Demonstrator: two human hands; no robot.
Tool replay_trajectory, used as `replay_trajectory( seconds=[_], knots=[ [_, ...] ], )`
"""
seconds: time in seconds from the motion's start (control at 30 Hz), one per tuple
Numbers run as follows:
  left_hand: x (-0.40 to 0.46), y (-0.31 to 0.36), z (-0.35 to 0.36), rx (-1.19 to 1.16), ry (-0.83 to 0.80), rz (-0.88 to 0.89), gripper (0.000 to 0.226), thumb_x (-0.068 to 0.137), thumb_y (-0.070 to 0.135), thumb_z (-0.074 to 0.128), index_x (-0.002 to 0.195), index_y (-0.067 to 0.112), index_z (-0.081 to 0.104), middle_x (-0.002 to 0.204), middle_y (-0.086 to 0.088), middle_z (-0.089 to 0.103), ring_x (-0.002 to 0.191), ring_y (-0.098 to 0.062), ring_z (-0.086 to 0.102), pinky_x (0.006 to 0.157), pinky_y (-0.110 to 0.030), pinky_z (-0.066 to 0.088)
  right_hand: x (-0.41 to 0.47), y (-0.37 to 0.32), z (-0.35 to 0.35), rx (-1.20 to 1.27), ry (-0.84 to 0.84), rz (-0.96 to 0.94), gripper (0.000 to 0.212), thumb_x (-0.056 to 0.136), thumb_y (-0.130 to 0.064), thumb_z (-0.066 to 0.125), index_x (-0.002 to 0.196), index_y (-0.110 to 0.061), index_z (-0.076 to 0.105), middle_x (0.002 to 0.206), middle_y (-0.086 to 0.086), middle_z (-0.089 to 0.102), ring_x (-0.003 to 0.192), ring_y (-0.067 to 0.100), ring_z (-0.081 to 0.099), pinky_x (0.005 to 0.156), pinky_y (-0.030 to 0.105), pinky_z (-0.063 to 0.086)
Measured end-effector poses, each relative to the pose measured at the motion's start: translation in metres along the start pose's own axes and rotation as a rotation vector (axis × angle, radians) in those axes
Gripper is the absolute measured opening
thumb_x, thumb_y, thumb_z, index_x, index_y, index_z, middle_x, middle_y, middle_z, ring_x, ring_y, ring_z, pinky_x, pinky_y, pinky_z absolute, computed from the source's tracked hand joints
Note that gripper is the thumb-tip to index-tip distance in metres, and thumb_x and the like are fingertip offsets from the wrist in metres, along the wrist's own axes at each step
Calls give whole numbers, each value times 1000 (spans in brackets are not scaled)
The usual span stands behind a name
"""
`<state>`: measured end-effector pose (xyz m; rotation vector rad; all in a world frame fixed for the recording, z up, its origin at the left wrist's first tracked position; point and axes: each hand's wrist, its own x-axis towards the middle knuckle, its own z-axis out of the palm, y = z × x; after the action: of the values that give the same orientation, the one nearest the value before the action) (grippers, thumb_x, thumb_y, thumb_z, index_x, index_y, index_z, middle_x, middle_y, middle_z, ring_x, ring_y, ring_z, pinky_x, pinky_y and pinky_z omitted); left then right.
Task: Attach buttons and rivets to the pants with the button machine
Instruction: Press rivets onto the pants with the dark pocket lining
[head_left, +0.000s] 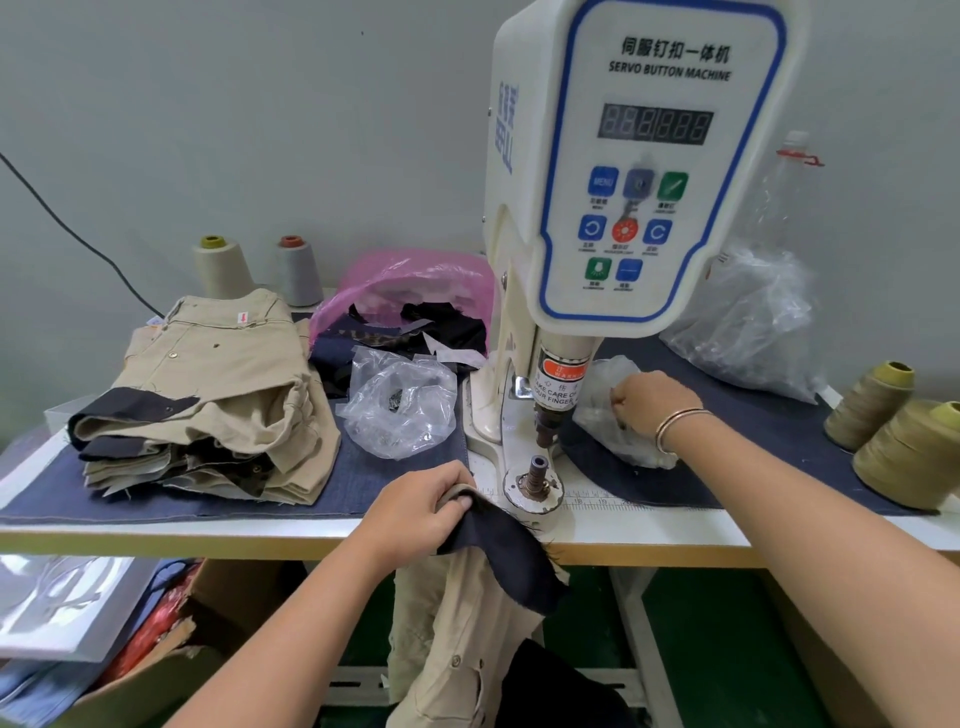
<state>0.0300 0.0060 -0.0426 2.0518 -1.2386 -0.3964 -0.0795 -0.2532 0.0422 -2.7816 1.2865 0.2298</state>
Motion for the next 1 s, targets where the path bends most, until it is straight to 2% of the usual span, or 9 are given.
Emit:
replay_trajectory(
  seconds=[0.17, 0.27, 0.53, 0.63, 0.7, 0.77, 0.87, 0.93, 1.0],
  knots=[
    [1, -1, 0, -6, -1, 3, 28, 90, 19, 56, 75, 42, 49, 73, 18, 59, 76, -6, 54, 79, -36, 46, 3, -13, 2, -195, -67, 77, 36, 93, -18, 55, 129, -13, 54, 130, 7, 54, 121, 27, 52, 98, 35, 41],
    [1, -1, 1, -14, -6, 4, 25, 89, 22, 54, 75, 42, 49, 73, 18, 59, 74, -6, 53, 79, -36, 46, 5, -15, 4, -183, -93, 118, 36, 96, -20, 52, 131, -12, 52, 134, 6, 52, 125, 25, 49, 101, 33, 38],
    [1, -3, 1, -12, -3, 1, 18, 89, 22, 54, 79, 36, 51, 73, 18, 60, 74, -4, 53, 78, -34, 46, 6, -11, 7, -133, -71, 135, 33, 98, -17, 45, 128, -6, 53, 132, 10, 54, 124, 28, 49, 103, 35, 37],
    [1, -3, 1, 2, -2, 4, 25, 90, 20, 55, 76, 40, 49, 73, 17, 59, 75, -5, 53, 78, -34, 45, 2, -8, 9, -195, -24, 58, 27, 96, -12, 44, 120, -4, 54, 124, 12, 59, 116, 31, 56, 94, 36, 44],
    [1, -2, 1, 8, 0, 7, 27, 90, 18, 55, 76, 40, 48, 73, 17, 59, 75, -5, 53, 78, -34, 45, 2, -13, 4, -255, -89, 49, 30, 95, -17, 48, 124, -6, 51, 124, 10, 60, 116, 30, 56, 92, 33, 44],
    [1, -1, 1, 7, -2, 6, 26, 90, 18, 55, 77, 39, 48, 73, 17, 60, 76, -5, 54, 78, -33, 45, 10, -14, 6, -263, -144, 74, 36, 97, -21, 48, 130, -7, 49, 131, 10, 55, 123, 27, 51, 98, 32, 41],
    [1, -1, 1, 6, -5, 6, 23, 90, 19, 55, 78, 38, 49, 75, 16, 61, 77, -6, 55, 78, -33, 45, 16, -7, 15, -253, -26, 19, 28, 96, -19, 47, 122, -14, 57, 121, 8, 60, 113, 28, 56, 89, 34, 45],
    [1, -1, 1, 10, -3, 8, 25, 90, 19, 55, 77, 39, 49, 75, 17, 61, 77, -6, 55, 78, -33, 45, 14, 6, 25, -218, 146, -38, 22, 94, -20, 47, 111, -23, 60, 101, 4, 59, 93, 27, 58, 74, 33, 44],
    [2, -2, 1, 18, 0, 9, 29, 91, 19, 56, 75, 41, 47, 73, 19, 59, 75, -2, 53, 76, -30, 44, 11, 20, 33, -40, 299, -67, 17, 93, -22, 44, 92, -27, 60, 87, 4, 56, 75, 26, 51, 61, 29, 38]
  ],
)
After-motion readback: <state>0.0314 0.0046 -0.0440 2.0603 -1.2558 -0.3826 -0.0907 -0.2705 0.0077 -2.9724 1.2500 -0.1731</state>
